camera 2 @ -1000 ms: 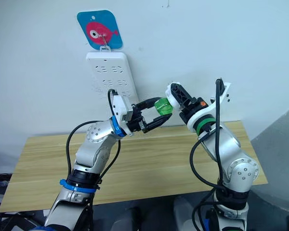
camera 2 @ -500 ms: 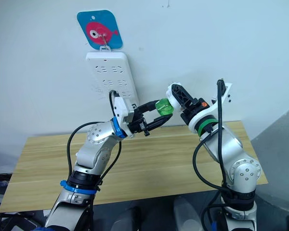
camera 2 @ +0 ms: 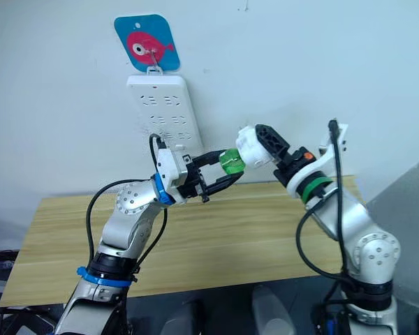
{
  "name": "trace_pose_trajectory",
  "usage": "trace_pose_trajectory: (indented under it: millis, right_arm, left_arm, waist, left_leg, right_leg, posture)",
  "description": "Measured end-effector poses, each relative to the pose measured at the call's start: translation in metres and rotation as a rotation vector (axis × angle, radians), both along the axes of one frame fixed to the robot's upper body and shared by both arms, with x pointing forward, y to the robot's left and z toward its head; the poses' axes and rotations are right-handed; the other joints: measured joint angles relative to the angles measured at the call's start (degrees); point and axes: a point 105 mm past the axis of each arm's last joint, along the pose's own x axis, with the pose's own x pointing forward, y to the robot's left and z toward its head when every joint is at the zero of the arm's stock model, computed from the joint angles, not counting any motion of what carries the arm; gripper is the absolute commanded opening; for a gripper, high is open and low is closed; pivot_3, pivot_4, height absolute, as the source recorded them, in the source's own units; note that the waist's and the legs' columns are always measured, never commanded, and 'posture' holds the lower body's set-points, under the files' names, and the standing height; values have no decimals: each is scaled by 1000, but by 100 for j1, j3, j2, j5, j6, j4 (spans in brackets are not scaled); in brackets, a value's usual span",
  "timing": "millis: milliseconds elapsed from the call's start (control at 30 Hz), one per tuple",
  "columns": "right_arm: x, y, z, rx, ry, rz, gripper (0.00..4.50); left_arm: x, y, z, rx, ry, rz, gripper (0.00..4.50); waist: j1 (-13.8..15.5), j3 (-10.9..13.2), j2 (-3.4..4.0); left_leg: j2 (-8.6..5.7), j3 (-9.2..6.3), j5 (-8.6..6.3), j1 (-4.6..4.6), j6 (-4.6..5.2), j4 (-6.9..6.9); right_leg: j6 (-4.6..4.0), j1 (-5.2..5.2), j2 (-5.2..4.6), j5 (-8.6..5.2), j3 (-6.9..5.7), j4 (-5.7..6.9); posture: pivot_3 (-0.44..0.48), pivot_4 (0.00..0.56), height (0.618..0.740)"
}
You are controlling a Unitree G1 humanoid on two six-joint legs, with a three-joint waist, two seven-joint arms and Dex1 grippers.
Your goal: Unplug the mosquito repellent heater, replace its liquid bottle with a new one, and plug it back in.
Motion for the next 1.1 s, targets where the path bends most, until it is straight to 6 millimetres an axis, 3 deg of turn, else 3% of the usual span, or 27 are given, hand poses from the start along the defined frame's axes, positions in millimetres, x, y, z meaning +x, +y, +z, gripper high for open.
trace_pose_trajectory:
  millis: [167, 333, 467, 1000, 1100]
  right_arm:
    - [-8, -23, -16, -72, -12, 222, 4500]
    - [-31, -25, -33, -169, 38, 512, 4500]
    - [-43, -12, -37, -169, 58, 682, 4500]
    - [-46, 15, -43, -130, 82, 823, 4500]
    - [-44, 17, -43, -134, 88, 827, 3924]
  left_arm:
    - [-12, 12, -14, 103, -31, -59, 2207]
    - [-21, 14, -17, 162, -63, -130, 2207]
    - [-27, 11, -20, 190, -77, -180, 2207]
    - [-42, 7, -24, 202, -117, -270, 2207]
    - [-42, 5, -24, 197, -120, -274, 2207]
  waist:
    - [42, 8, 5]
    - [147, 22, 16]
    - [177, 26, 12]
    - [272, 36, 6]
    - [273, 36, 7]
  left_leg:
    - [2, 6, -1, 4, 2, -2]
    - [1, 9, -1, 7, 2, 1]
    - [1, 11, -1, 7, 2, 2]
    - [2, 8, -1, 3, 2, 4]
    - [2, 7, -1, 3, 2, 4]
  right_leg:
    - [0, 1, 2, 0, 3, -4]
    - [-1, 4, 3, 0, 5, -3]
    - [0, 4, 3, 1, 7, -6]
    - [0, 4, 1, 1, 2, -7]
    - [0, 4, 1, 1, 0, -7]
  posture:
    - [-209, 223, 725]
    - [-196, 224, 725]
    - [-186, 224, 725]
    - [-176, 222, 725]
    - [-175, 221, 725]
